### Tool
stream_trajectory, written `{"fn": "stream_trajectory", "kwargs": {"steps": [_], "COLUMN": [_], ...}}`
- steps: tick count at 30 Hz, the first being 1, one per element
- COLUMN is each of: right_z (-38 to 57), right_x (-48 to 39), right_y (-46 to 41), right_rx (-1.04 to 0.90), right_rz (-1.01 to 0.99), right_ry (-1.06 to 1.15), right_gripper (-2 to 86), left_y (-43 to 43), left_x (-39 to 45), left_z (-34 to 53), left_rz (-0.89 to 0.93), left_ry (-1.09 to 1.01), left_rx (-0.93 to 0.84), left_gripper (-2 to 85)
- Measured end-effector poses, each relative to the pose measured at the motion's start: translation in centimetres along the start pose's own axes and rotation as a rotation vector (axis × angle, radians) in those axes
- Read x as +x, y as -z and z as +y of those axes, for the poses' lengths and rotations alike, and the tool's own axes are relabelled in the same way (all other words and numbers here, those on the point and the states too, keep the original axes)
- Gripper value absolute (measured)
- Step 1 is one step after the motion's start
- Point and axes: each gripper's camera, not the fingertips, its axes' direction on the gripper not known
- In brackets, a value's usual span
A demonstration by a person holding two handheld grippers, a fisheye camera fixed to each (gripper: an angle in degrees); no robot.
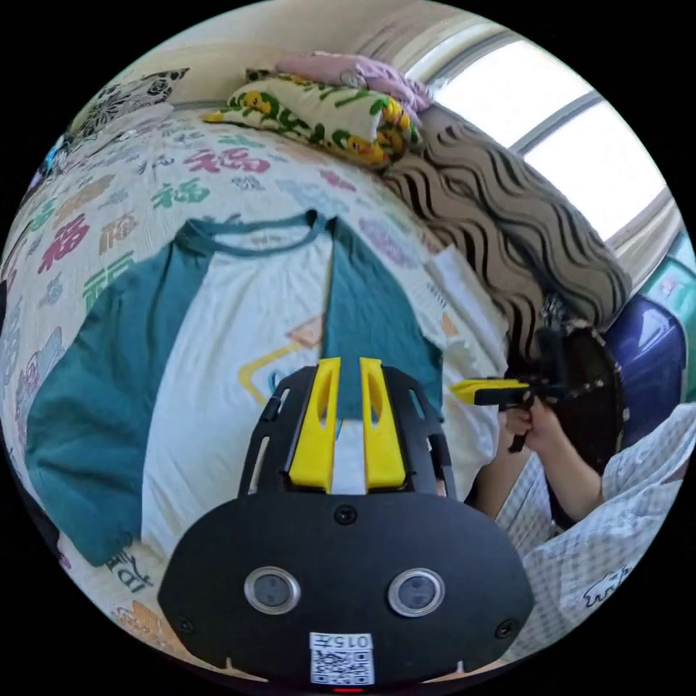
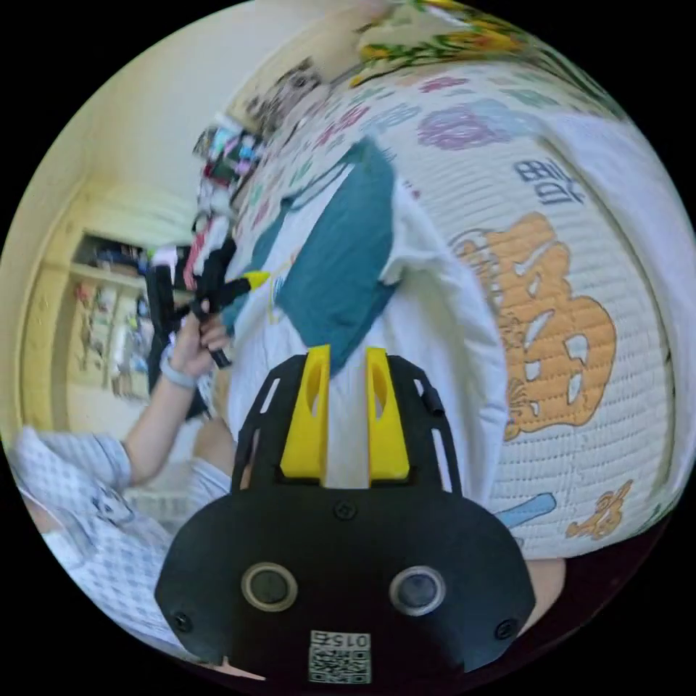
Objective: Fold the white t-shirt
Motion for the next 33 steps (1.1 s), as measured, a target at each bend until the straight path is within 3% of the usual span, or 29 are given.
{"fn": "stream_trajectory", "kwargs": {"steps": [4,9,11,17,20,22,26,33], "right_z": [-2.2,-2.6,-1.7,0.6,0.1,0.2,1.3,-1.8], "right_x": [4.2,7.1,7.8,10.4,10.7,10.4,10.2,10.2], "right_y": [0.8,0.7,1.4,4.0,3.2,3.3,5.5,4.1], "right_rx": [0.097,0.125,0.168,0.358,0.290,0.275,0.330,0.291], "right_rz": [-0.136,-0.166,-0.184,-0.241,-0.191,-0.175,-0.165,-0.205], "right_ry": [-0.180,-0.291,-0.281,-0.342,-0.346,-0.324,-0.299,-0.352], "right_gripper": [12.3,3.8,1.7,0.3,0.7,1.2,3.7,2.0], "left_y": [-2.2,-9.9,-11.6,-11.1,-13.5,-13.2,-10.4,-9.4], "left_x": [-0.1,0.8,1.4,4.0,4.7,4.9,4.6,2.9], "left_z": [-5.8,-13.3,-14.3,-15.5,-15.6,-15.2,-13.6,-11.3], "left_rz": [0.045,-0.052,-0.129,-0.101,-0.181,-0.187,-0.127,0.100], "left_ry": [-0.015,-0.061,-0.087,-0.194,-0.225,-0.226,-0.185,-0.073], "left_rx": [0.044,-0.102,-0.166,-0.003,-0.120,-0.087,-0.011,-0.119], "left_gripper": [7.6,5.1,1.9,-0.4,0.1,1.1,3.9,6.2]}}
